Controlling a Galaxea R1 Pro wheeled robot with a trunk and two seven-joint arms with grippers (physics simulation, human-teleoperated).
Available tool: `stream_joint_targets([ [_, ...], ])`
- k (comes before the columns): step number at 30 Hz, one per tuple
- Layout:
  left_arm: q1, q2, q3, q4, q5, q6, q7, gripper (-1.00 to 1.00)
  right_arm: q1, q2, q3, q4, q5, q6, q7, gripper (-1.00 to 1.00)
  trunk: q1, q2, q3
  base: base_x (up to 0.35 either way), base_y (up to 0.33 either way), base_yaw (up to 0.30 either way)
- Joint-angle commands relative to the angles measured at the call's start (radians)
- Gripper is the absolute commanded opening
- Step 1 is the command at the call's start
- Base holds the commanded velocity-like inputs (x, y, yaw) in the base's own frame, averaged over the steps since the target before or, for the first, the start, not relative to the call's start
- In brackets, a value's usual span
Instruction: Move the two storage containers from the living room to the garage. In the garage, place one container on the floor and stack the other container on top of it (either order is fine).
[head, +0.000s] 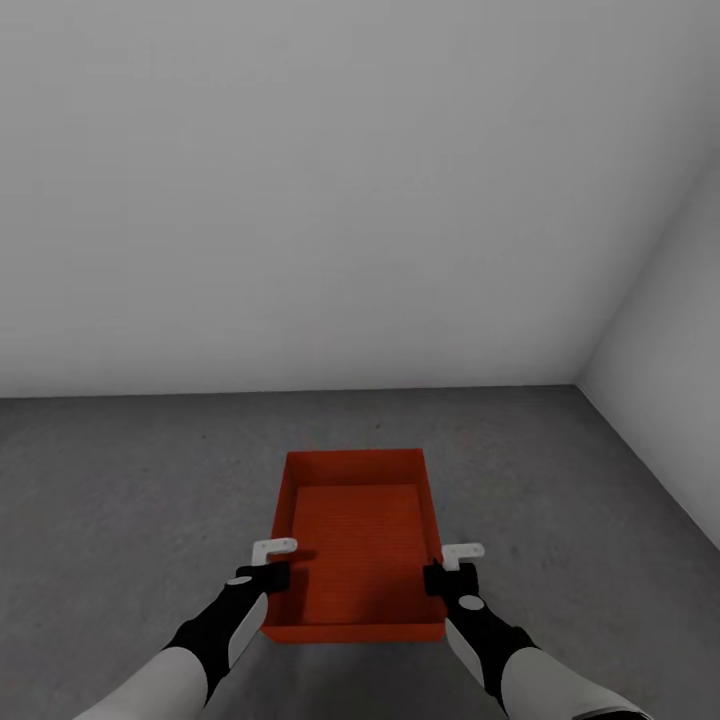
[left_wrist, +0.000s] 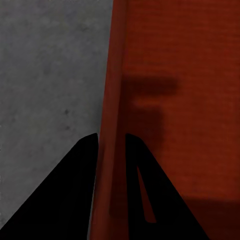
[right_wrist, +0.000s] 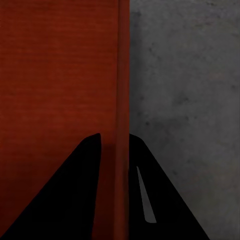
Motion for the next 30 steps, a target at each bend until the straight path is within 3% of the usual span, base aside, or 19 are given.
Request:
stream_joint_targets([
  [1, 0.0, 0.0, 0.014, -0.005, 0.022, -0.055, 0.023, -1.0, 0.0, 0.014, -0.034, 0.002, -0.015, -0.001, -0.002, -1.0, 0.0, 0.0, -0.001, 0.0, 0.0, 0.0],
  [14, 0.0, -0.001, 0.014, 0.006, 0.025, -0.055, 0.059, -1.0, 0.0, 0.014, -0.034, 0.002, -0.015, -0.001, -0.002, -1.0, 0.0, 0.0, -0.001, 0.026, 0.0, 0.0],
  [30, 0.0, 0.0, 0.014, 0.005, 0.024, -0.055, 0.06, -1.0, -0.001, 0.014, -0.034, 0.002, -0.015, -0.001, -0.001, -1.0, 0.0, 0.0, -0.001, 0.295, 0.0, 0.0],
])
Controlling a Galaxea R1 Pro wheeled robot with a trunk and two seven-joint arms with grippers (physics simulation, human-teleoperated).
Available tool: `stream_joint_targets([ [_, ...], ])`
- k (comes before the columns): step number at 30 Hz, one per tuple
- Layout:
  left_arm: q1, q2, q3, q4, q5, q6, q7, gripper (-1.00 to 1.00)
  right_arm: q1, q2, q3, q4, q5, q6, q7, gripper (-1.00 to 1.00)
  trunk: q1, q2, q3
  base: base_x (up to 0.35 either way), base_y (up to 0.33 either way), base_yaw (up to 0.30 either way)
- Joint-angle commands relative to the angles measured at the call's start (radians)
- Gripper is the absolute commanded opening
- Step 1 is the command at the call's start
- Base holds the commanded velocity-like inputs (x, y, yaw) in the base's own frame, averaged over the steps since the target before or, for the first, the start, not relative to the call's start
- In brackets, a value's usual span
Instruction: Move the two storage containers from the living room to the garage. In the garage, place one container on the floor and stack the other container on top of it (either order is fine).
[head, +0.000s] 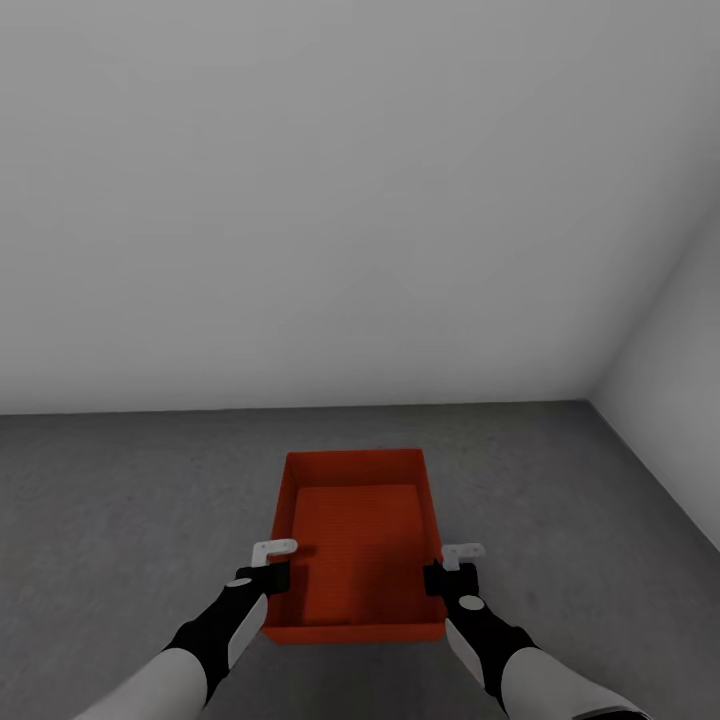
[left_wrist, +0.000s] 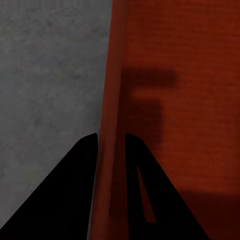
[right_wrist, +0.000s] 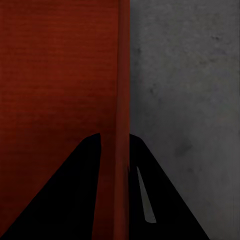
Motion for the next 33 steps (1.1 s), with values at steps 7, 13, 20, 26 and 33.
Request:
stream_joint_targets([
  [7, -0.001, 0.0, 0.015, -0.005, 0.018, -0.044, 0.066, -1.0, 0.0, 0.014, -0.031, 0.001, -0.025, -0.001, 0.001, -1.0, 0.0, 0.0, -0.001, 0.316, 0.0, 0.0],
  [13, -0.001, 0.0, 0.015, -0.005, 0.018, -0.044, 0.066, -1.0, 0.0, 0.014, -0.031, 0.001, -0.025, -0.001, 0.002, -1.0, 0.0, 0.0, -0.001, 0.315, 0.0, 0.0],
  [20, 0.0, -0.001, 0.015, -0.002, 0.018, -0.045, 0.066, -1.0, 0.0, 0.014, -0.031, 0.001, -0.024, -0.003, 0.001, -1.0, 0.0, 0.0, -0.001, 0.135, 0.0, 0.0],
  [26, 0.0, -0.002, 0.014, -0.002, 0.019, -0.045, 0.066, -1.0, 0.0, 0.014, -0.031, 0.001, -0.024, -0.004, 0.0, -1.0, 0.0, 0.0, -0.001, 0.008, 0.0, 0.0],
  [33, 0.0, -0.002, 0.014, 0.0, 0.019, -0.045, 0.066, -1.0, 0.0, 0.014, -0.031, 0.001, -0.024, -0.004, -0.001, -1.0, 0.0, 0.0, -0.001, 0.0, 0.0, 0.0],
])
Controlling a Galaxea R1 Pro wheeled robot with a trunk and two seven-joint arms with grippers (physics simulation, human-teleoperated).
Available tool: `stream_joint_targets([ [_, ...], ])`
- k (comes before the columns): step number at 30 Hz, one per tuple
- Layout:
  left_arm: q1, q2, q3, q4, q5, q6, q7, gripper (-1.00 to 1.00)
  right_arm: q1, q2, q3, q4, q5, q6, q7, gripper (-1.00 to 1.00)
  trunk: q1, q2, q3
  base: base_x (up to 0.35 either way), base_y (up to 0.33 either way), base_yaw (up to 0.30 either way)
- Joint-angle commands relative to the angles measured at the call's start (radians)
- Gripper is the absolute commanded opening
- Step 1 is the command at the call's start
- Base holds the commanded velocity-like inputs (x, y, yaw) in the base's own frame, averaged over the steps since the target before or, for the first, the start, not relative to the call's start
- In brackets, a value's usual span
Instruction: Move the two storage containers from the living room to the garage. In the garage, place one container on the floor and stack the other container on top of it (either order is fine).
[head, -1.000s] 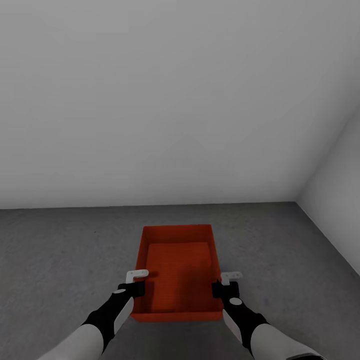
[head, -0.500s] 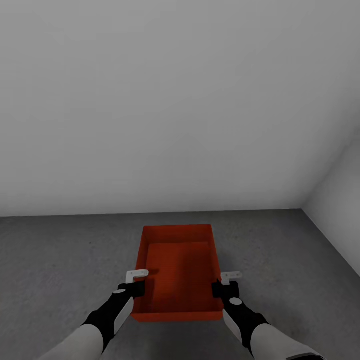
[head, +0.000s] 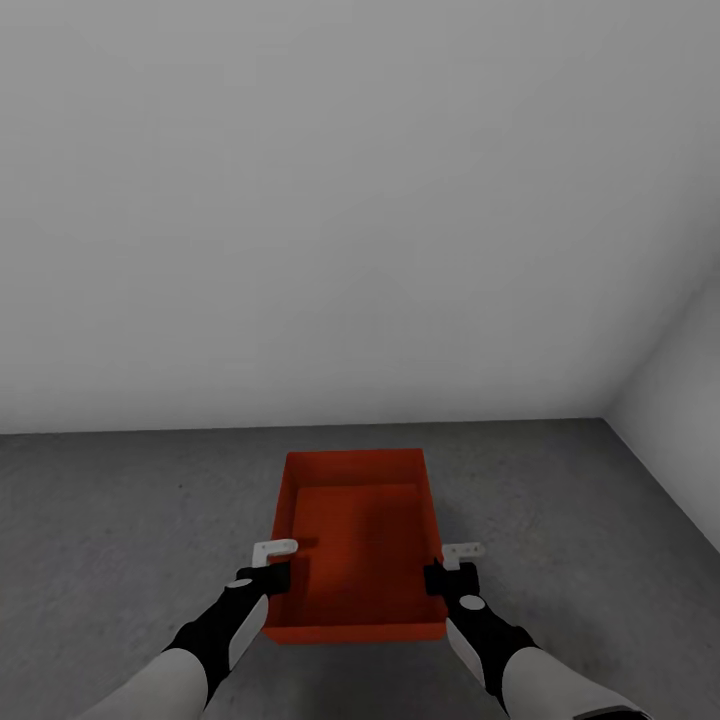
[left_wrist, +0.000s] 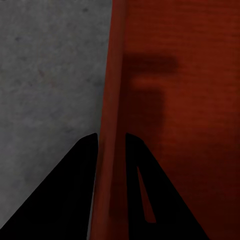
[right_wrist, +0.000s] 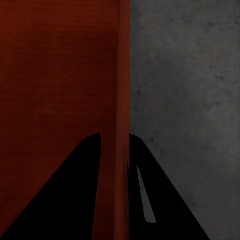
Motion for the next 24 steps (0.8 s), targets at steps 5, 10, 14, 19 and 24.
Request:
stream_joint_targets([
  [5, 0.0, 0.0, 0.016, -0.005, 0.016, -0.037, 0.064, -1.0, 0.0, 0.016, -0.032, 0.002, -0.027, -0.001, -0.002, -1.0, 0.008, -0.014, -0.007, 0.0, 0.0, 0.0],
  [10, 0.0, 0.0, 0.016, -0.005, 0.016, -0.037, 0.064, -1.0, 0.0, 0.016, -0.032, 0.002, -0.027, -0.001, -0.002, -1.0, 0.027, -0.049, -0.023, 0.0, 0.0, 0.0],
  [14, 0.0, 0.0, 0.016, -0.005, 0.016, -0.036, 0.064, -1.0, 0.0, 0.016, -0.032, 0.002, -0.027, -0.001, -0.002, -1.0, 0.031, -0.056, -0.026, 0.0, 0.0, 0.0],
  [19, 0.0, 0.0, 0.015, -0.005, 0.016, -0.036, 0.064, -1.0, 0.0, 0.016, -0.032, 0.002, -0.027, -0.002, -0.002, -1.0, 0.042, -0.077, -0.035, 0.0, 0.0, 0.0],
  [24, 0.0, 0.0, 0.015, -0.005, 0.016, -0.036, 0.064, -1.0, 0.0, 0.016, -0.032, 0.002, -0.027, -0.002, -0.002, -1.0, 0.061, -0.112, -0.051, 0.0, 0.0, 0.0],
])
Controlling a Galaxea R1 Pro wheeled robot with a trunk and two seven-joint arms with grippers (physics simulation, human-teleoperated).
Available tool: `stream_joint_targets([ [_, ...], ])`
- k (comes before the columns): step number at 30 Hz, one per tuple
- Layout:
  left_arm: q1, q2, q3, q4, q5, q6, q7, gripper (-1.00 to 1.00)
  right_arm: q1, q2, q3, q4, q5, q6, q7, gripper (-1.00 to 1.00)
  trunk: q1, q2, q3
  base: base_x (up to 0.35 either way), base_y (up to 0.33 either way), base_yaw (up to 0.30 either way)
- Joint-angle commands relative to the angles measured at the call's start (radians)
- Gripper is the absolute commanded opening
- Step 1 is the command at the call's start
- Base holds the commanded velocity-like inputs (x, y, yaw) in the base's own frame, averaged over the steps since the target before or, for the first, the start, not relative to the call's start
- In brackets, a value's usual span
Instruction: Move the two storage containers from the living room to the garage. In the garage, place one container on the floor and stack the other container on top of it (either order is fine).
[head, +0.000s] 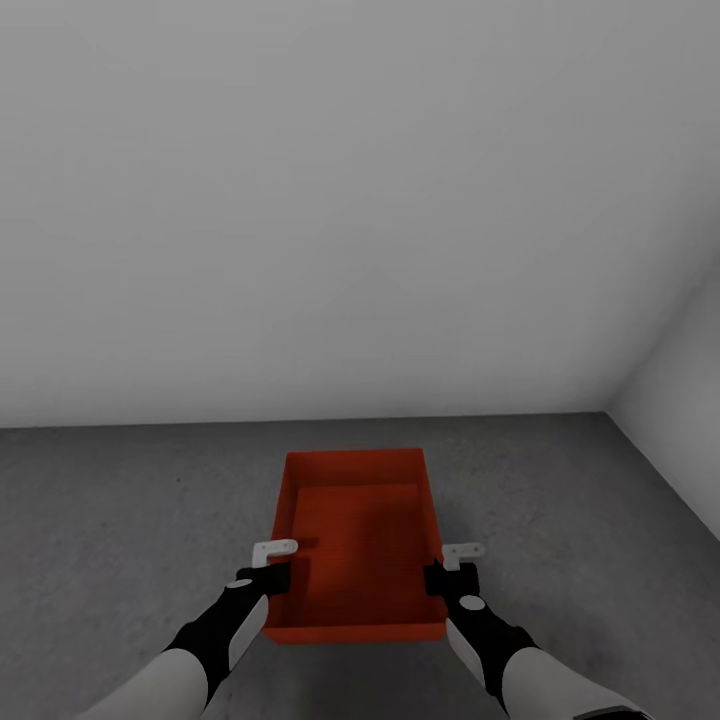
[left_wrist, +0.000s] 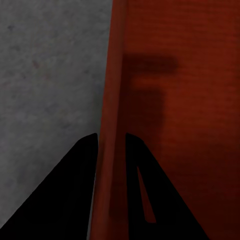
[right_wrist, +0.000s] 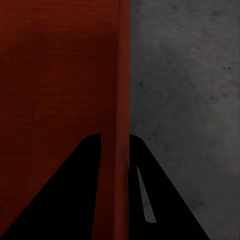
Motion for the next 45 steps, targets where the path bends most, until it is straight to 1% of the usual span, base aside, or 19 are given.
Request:
stream_joint_targets([
  [1, -0.001, 0.0, 0.016, -0.005, 0.017, -0.036, 0.064, -1.0, 0.0, 0.016, -0.032, 0.001, -0.026, -0.001, -0.002, -1.0, 0.004, -0.008, -0.004, 0.0, 0.0, 0.0],
  [25, 0.0, 0.001, 0.016, -0.005, 0.015, -0.035, 0.064, -1.0, -0.001, 0.016, -0.032, 0.001, -0.027, -0.002, 0.001, -1.0, 0.096, -0.176, -0.079, 0.0, 0.0, 0.0],
  [45, -0.001, 0.002, 0.015, -0.007, 0.014, -0.035, 0.064, -1.0, 0.0, 0.017, -0.032, 0.001, -0.025, -0.009, -0.006, -1.0, 0.096, -0.176, -0.079, 0.0, 0.0, 0.0],
])
